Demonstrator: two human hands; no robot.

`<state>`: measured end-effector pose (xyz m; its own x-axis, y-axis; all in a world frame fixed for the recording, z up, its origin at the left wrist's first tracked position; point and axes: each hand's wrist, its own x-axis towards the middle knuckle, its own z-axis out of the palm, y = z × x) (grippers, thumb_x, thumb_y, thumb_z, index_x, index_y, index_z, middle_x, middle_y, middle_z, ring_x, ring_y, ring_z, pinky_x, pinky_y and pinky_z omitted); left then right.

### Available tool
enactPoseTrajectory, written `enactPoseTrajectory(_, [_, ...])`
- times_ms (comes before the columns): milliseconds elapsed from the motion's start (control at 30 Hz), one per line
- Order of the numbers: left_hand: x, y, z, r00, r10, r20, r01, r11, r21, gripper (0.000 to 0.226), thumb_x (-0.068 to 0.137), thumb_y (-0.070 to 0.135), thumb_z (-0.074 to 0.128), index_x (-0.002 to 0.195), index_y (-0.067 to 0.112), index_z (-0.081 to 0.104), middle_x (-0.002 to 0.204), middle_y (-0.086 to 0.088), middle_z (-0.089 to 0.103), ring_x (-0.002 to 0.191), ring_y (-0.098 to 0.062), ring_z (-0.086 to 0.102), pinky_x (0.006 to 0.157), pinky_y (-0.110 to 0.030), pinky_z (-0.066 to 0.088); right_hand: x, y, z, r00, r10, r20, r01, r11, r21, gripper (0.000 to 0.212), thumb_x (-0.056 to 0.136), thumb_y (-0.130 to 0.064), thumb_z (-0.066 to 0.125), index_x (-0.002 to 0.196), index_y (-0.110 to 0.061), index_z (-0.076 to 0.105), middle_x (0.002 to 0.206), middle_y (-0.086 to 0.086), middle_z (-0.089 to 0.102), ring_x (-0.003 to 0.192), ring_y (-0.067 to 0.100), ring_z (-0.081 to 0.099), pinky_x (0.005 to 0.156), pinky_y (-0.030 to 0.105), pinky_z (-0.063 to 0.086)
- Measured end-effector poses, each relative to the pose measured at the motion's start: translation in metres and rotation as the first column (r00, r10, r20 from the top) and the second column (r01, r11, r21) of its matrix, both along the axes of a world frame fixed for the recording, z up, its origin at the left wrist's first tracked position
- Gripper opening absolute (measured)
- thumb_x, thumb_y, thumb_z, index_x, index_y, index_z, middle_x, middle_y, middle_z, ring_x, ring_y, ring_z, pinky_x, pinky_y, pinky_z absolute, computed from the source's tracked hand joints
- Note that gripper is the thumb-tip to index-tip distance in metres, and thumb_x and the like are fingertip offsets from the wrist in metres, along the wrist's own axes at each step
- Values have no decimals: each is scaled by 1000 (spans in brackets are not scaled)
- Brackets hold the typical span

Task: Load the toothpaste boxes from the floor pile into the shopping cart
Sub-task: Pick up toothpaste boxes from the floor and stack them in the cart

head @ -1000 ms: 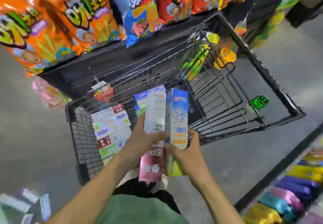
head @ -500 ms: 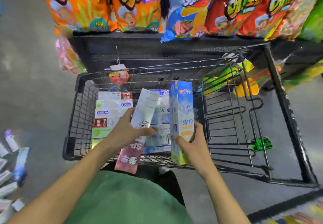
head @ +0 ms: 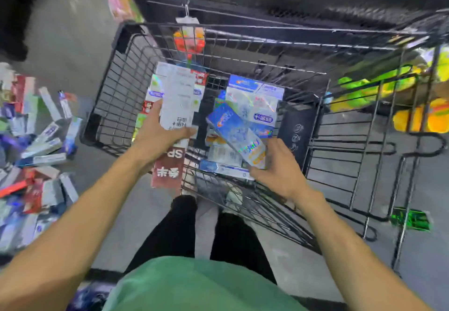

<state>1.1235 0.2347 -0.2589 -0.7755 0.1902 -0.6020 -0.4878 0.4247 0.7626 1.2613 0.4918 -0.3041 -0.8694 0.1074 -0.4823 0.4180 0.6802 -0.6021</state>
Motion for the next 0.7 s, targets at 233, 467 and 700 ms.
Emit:
enactPoseTrajectory(233, [-2, -2, -27, 999, -33, -41, 30, 996, -84, 46, 78, 2, 81, 113, 25, 59, 81, 21, 72, 66, 4, 64, 60, -11, 48, -15, -5, -71, 954, 233, 187, -248, 967, 58, 80, 79, -33, 77, 149, -14, 42, 136, 16, 50, 127, 36, 46, 96, 39, 38])
enactPoseTrajectory(467, [-29, -16, -39, 976, -187, -111, 176, 979, -101, 48, 78, 12, 83, 104, 40, 54, 79, 33, 69, 65, 11, 65, 59, -10, 48, -28, -21, -142, 905, 367, 214, -398, 909, 126, 80, 82, -35, 74, 150, -11, 39, 138, 14, 46, 129, 36, 41, 103, 37, 33])
enactPoseTrajectory(700, [-39, -19, -67, 928, -338, -157, 322, 939, -119, 72, 77, 17, 86, 139, 33, 51, 116, 24, 69, 98, 9, 65, 78, -7, 48, -22, -17, -191, 905, 383, 186, -417, 887, 197, 81, 75, -23, 76, 148, -8, 44, 134, 19, 48, 124, 40, 43, 106, 40, 35])
